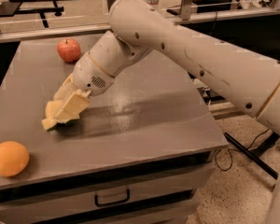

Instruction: Move sponge near orange

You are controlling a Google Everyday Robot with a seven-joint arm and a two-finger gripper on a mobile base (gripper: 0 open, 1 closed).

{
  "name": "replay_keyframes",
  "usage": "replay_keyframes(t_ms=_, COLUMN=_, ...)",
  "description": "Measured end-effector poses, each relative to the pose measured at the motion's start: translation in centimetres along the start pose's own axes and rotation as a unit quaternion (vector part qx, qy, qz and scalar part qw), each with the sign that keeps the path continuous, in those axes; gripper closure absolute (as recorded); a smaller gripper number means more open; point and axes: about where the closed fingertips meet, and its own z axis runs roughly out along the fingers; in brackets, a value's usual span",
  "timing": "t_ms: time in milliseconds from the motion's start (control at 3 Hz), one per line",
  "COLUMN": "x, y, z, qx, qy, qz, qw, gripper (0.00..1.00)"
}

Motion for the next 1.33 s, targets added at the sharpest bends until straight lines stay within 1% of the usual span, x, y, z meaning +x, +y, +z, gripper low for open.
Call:
replay_keyframes(t_ms=333, x=-0.5, y=2.3, z=0.9, qx=-0.031, qy=0.006, qz=-0.019, qw=0.9993, gripper=1.0)
replay_keyframes(t_ms=667, x=-1.1, y=3.8, z=1.7, qx=-0.057, qy=0.007, qz=-0.037, qw=0.9977, gripper=1.0)
replay_keyframes(t_ms=1000, x=-1.9, y=4.8, z=2.2, qx=-0.076, qy=0.006, qz=-0.051, qw=0.9958, gripper=1.0)
replay_keyframes(t_ms=1333, x=-1.9, y=5.0, z=2.9, qx=-0.078, qy=0.011, qz=-0.057, qw=0.9953, gripper=0.84)
